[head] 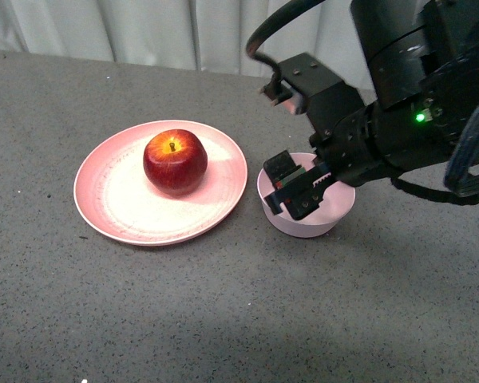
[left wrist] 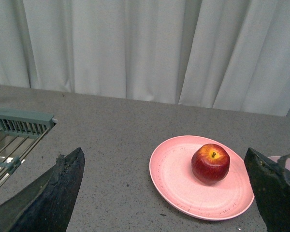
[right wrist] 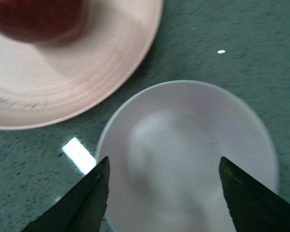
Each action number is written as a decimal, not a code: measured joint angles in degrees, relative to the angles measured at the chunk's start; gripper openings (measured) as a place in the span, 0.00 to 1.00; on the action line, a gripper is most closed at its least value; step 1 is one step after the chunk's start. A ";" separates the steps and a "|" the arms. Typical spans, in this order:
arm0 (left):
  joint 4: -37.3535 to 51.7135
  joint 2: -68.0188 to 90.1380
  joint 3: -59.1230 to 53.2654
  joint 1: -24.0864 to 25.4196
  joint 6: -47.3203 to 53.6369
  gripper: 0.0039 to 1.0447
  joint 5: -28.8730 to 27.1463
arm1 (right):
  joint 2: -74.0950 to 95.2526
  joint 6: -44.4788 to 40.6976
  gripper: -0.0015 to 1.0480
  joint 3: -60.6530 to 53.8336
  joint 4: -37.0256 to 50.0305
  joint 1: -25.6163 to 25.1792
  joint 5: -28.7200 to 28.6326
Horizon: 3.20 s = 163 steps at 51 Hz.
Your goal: Move apple from plate to bowl
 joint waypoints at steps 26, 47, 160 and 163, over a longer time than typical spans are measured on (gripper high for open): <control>-0.07 0.00 0.00 0.00 0.00 0.94 -0.11 | -15.15 11.93 0.48 -32.79 64.61 -11.61 18.84; -0.07 -0.02 0.00 0.00 0.00 0.94 -0.09 | -35.06 12.79 0.01 -48.02 61.11 -16.90 13.62; -0.07 -0.02 0.00 0.00 0.00 0.94 -0.11 | -116.63 12.98 0.01 -58.23 -9.20 -23.56 6.84; -0.07 -0.02 0.00 0.00 0.00 0.94 -0.11 | -116.63 13.00 0.11 -58.23 -9.20 -23.56 6.82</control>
